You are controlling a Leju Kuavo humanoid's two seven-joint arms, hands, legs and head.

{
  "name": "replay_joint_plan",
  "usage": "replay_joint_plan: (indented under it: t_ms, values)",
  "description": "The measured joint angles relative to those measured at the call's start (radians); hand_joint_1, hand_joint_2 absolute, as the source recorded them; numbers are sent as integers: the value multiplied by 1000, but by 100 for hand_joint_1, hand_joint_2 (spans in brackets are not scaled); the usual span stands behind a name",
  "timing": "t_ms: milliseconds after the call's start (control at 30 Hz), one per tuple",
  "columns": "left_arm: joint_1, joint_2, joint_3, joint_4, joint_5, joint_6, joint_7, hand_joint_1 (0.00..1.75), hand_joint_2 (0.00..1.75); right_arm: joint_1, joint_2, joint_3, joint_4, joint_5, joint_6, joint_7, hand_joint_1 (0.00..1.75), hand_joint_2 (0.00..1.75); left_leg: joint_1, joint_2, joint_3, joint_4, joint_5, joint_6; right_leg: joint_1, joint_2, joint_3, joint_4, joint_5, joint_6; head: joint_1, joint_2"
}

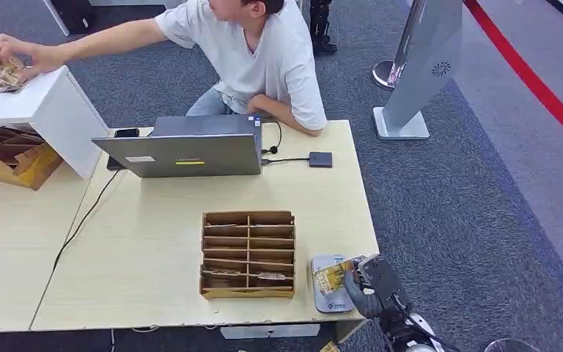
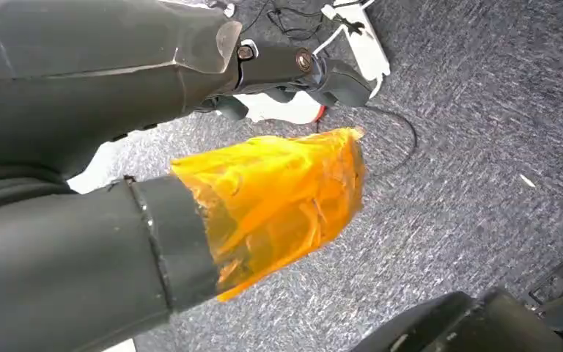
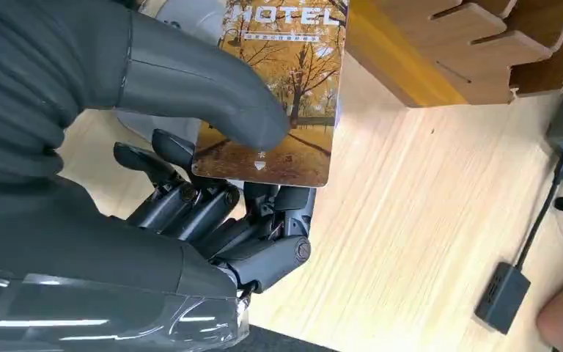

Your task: Pass the card to the sensor for recognition and then transmit it.

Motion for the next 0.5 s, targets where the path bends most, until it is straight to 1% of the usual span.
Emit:
replay_joint_plan:
  t_ms: [267, 500]
  values:
    - [0, 0, 0, 0, 0, 0, 0, 0, 0, 2, 0, 2, 0, 17, -5, 12, 175, 175, 0, 0, 0, 0, 0, 0, 0, 0, 0, 0, 0, 0, 0, 0]
    - [0, 0, 0, 0, 0, 0, 5, 0, 0, 2, 0, 6, 2, 46, -5, 37, 175, 175, 0, 0, 0, 0, 0, 0, 0, 0, 0, 0, 0, 0, 0, 0]
